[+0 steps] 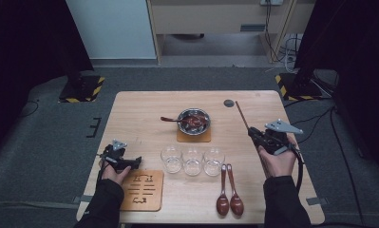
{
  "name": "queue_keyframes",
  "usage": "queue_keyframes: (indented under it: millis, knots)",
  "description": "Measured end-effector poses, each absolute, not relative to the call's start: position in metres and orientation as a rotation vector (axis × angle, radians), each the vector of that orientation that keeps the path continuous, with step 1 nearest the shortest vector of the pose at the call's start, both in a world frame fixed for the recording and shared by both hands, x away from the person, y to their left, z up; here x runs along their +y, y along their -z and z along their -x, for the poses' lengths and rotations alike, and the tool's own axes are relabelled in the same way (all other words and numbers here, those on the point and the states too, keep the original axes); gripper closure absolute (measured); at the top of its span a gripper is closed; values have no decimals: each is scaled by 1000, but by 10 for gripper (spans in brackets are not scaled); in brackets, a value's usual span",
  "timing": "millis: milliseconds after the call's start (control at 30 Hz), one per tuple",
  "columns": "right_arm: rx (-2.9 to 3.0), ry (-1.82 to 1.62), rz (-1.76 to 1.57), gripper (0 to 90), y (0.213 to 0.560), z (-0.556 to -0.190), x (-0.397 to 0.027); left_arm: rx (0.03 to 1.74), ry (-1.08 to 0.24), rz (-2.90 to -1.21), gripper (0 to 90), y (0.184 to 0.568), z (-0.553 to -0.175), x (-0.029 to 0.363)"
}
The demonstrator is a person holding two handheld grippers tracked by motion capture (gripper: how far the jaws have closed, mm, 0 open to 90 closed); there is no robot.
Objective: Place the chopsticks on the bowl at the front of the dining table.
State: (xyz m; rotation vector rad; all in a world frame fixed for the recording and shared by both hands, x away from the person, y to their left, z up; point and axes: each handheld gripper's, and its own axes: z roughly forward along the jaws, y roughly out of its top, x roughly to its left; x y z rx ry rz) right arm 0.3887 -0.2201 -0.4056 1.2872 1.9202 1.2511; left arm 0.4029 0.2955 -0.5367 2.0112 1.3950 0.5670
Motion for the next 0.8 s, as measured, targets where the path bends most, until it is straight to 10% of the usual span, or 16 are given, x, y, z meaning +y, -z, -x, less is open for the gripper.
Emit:
queue_keyframes:
  millis: [800]
  knots:
    - [1906,-1285,-1261,843,395,-410,-201,1395,-567,-2011,0,537,-403,295]
